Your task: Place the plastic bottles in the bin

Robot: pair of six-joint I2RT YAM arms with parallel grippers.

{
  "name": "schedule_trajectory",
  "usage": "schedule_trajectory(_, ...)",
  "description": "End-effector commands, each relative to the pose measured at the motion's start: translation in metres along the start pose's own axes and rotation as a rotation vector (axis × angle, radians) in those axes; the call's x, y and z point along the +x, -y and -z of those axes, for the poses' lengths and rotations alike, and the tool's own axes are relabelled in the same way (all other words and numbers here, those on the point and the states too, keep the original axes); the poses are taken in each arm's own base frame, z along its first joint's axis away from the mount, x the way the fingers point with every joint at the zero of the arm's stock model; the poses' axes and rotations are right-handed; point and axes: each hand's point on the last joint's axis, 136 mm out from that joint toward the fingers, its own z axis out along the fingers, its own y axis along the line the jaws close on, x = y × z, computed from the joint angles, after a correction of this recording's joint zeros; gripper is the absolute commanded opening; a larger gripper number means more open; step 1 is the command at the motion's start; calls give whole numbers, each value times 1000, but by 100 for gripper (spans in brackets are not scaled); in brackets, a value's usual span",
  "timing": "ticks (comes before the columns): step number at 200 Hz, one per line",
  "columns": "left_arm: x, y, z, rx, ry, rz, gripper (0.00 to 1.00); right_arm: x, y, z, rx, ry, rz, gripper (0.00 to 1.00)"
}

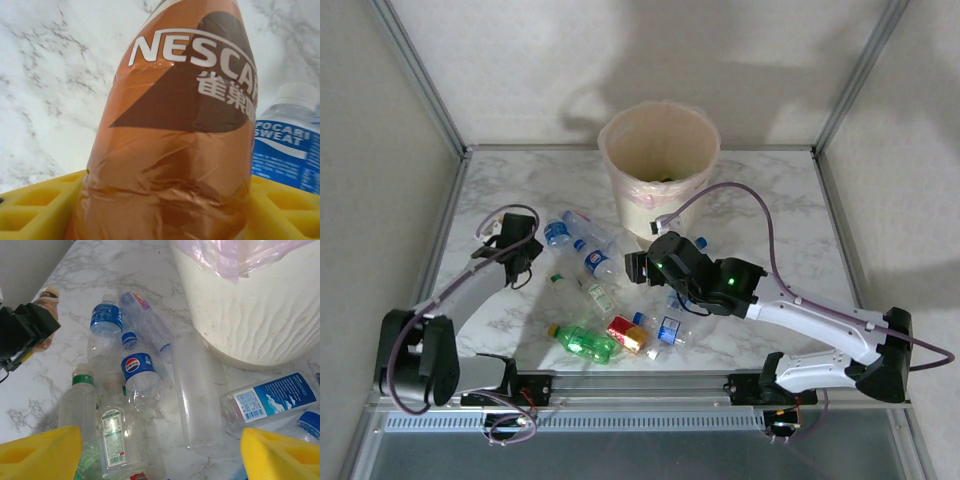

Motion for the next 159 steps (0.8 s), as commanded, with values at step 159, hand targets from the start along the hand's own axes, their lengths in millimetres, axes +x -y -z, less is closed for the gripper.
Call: schedule_trajectory(159,-18,285,269,786,154,-317,64,10,75,51,167,77,-193,84)
